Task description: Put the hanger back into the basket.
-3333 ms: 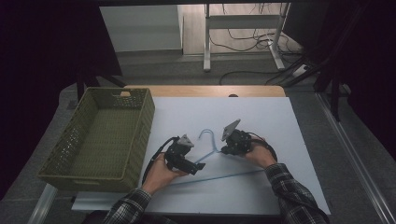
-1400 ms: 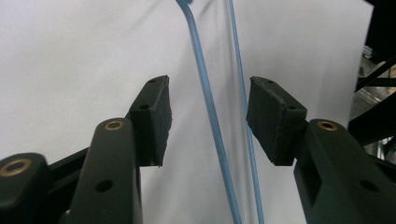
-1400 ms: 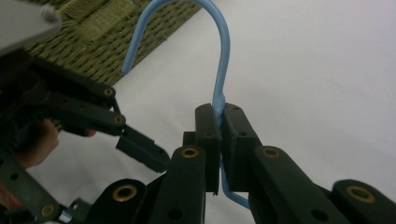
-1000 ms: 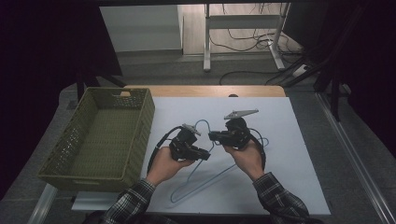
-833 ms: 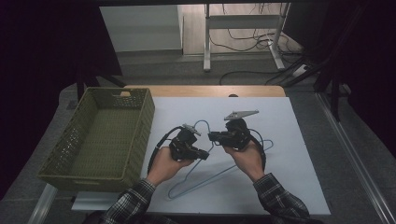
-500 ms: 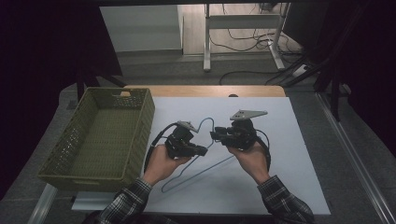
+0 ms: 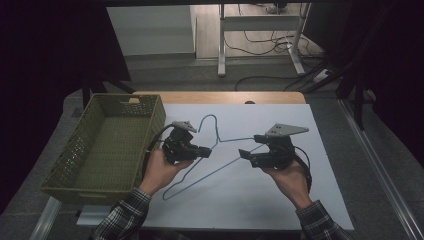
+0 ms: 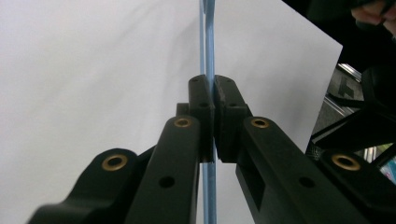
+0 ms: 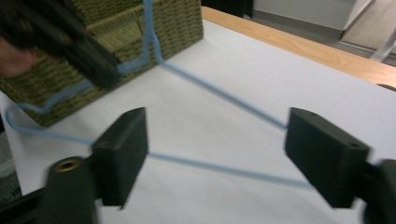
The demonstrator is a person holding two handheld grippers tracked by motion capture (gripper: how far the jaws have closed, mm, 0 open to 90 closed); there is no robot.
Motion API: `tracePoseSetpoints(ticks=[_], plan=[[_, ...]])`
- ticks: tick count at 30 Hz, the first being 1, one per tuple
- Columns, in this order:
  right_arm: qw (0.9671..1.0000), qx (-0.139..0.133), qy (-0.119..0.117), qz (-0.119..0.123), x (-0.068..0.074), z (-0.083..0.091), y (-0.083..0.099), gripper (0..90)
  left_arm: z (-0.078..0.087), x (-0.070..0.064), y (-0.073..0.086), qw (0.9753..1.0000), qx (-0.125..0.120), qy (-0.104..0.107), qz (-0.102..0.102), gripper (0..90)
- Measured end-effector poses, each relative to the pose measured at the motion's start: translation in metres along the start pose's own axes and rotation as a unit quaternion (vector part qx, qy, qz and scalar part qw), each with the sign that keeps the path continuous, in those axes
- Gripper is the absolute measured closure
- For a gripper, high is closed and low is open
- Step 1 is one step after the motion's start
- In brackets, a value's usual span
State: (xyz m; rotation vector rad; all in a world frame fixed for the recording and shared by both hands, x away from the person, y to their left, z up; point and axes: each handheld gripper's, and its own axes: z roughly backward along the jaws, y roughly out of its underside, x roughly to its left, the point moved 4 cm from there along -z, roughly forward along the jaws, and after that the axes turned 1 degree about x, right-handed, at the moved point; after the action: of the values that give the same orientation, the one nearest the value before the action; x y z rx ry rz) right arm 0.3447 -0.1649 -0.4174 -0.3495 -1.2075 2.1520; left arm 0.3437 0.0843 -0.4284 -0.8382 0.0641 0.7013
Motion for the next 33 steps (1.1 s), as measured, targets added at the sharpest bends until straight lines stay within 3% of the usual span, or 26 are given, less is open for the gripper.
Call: tracePoseSetpoints(ticks=[1, 2, 7, 14, 23, 30, 32, 33], plan=[[1.0000, 0.000, 0.000, 0.000, 0.000, 0.000, 0.000, 19.0, 0.000, 0.000, 0.000, 1.0000, 0.000, 0.000, 0.000, 87.9], [0.9999, 0.007, 0.006, 0.006, 0.000, 0.004, 0.005, 13.4, 0.009, 0.001, -0.003, 1.0000, -0.006, -0.003, 0.001, 87.9], [0.9996, 0.021, 0.013, 0.014, 0.002, 0.013, 0.016, 5.8, 0.037, 0.004, -0.010, 0.9994, -0.024, -0.023, -0.003, 87.9], [0.9997, 0.016, 0.014, 0.008, 0.001, 0.029, 0.025, 1.4, 0.078, 0.014, -0.014, 0.9975, -0.041, -0.057, -0.002, 87.9], [0.9995, 0.025, 0.018, -0.001, -0.003, 0.039, 0.043, 0.0, 0.122, 0.036, -0.005, 0.9942, -0.053, -0.093, 0.010, 87.9], [0.9990, 0.033, 0.026, -0.017, -0.009, 0.045, 0.062, 0.0, 0.168, 0.060, 0.015, 0.9880, -0.061, -0.139, 0.028, 87.9], [0.9988, 0.031, 0.029, -0.021, -0.011, 0.047, 0.066, 0.0, 0.179, 0.068, 0.022, 0.9856, -0.065, -0.153, 0.034, 87.9], [0.9987, 0.031, 0.031, -0.024, -0.011, 0.049, 0.067, 0.0, 0.179, 0.068, 0.022, 0.9856, -0.065, -0.153, 0.034, 87.9]])
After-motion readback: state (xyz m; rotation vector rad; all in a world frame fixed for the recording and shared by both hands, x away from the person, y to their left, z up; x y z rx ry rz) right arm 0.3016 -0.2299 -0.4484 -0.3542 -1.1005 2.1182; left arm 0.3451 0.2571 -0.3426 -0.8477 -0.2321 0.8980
